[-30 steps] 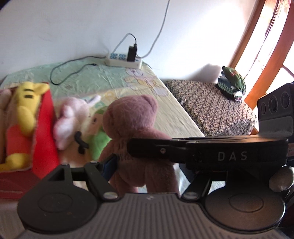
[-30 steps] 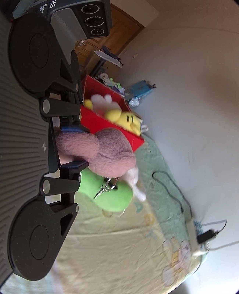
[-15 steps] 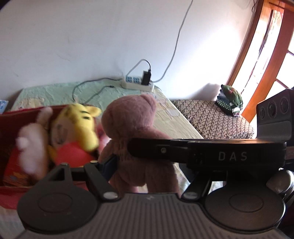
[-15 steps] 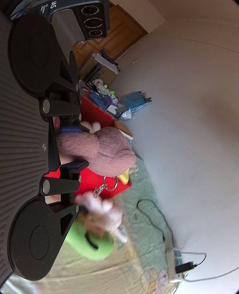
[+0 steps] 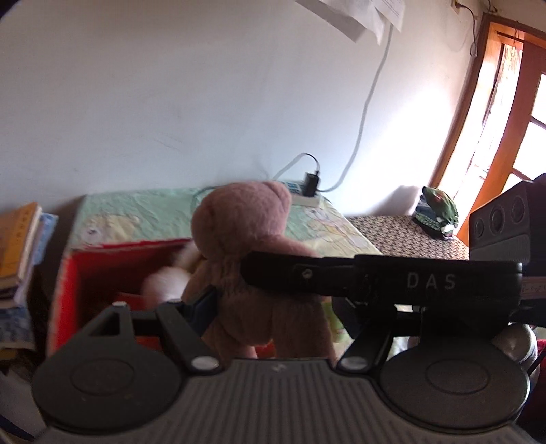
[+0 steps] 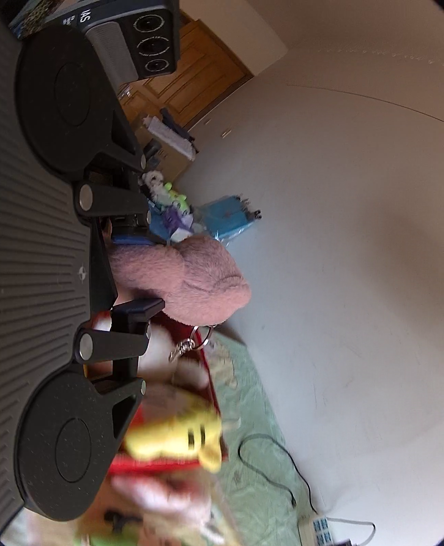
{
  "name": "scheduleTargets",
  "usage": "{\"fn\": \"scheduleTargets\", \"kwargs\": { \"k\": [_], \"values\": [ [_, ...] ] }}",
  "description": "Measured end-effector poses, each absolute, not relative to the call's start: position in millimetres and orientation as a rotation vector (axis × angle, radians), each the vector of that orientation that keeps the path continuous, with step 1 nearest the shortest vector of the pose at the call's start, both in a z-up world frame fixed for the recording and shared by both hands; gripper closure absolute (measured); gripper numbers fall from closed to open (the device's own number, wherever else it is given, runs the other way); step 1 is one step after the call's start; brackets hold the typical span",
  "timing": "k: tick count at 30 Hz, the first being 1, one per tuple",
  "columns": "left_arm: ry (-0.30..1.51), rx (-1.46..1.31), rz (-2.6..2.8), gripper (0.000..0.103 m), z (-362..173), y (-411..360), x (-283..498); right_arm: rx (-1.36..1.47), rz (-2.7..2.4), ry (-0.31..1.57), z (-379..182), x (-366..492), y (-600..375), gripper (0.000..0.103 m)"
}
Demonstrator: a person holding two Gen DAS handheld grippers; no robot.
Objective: Organize objects
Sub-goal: 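Carry the held pink teddy bear with the right gripper over the red box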
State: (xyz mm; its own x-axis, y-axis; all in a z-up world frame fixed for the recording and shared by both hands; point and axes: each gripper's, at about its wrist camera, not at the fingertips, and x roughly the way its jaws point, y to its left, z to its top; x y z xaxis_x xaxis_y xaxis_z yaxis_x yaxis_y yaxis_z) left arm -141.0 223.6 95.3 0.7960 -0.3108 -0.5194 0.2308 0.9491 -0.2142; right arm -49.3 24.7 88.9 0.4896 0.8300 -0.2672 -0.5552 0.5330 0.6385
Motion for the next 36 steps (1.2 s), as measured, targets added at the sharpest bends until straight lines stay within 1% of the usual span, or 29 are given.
{"fn": "scheduleTargets", "kwargs": {
  "k": [7, 13, 22, 28, 36],
  "values": [
    [0.544, -0.114, -0.214, 0.031, 103, 271, -138, 0.534, 0.934, 0.569, 90, -35, 76, 0.070],
    [0.581, -0.092, -0.180, 0.030, 85, 295, -118, 0.576, 0.908, 0.635, 73, -18, 107, 0.070],
    [0.721, -0.117, -0.186, 0.031, 36, 304, -83, 0.552, 0.802, 0.780, 42, 0, 121, 0.070],
    [0.766, -0.093, -0.199, 0.031, 23, 298, -69, 0.536, 0.708, 0.875, 27, 7, 120, 0.074],
    [0.804, -0.093, -0.251, 0.034, 13, 288, -58, 0.480, 0.635, 0.886, 16, 9, 114, 0.079]
  ]
}}
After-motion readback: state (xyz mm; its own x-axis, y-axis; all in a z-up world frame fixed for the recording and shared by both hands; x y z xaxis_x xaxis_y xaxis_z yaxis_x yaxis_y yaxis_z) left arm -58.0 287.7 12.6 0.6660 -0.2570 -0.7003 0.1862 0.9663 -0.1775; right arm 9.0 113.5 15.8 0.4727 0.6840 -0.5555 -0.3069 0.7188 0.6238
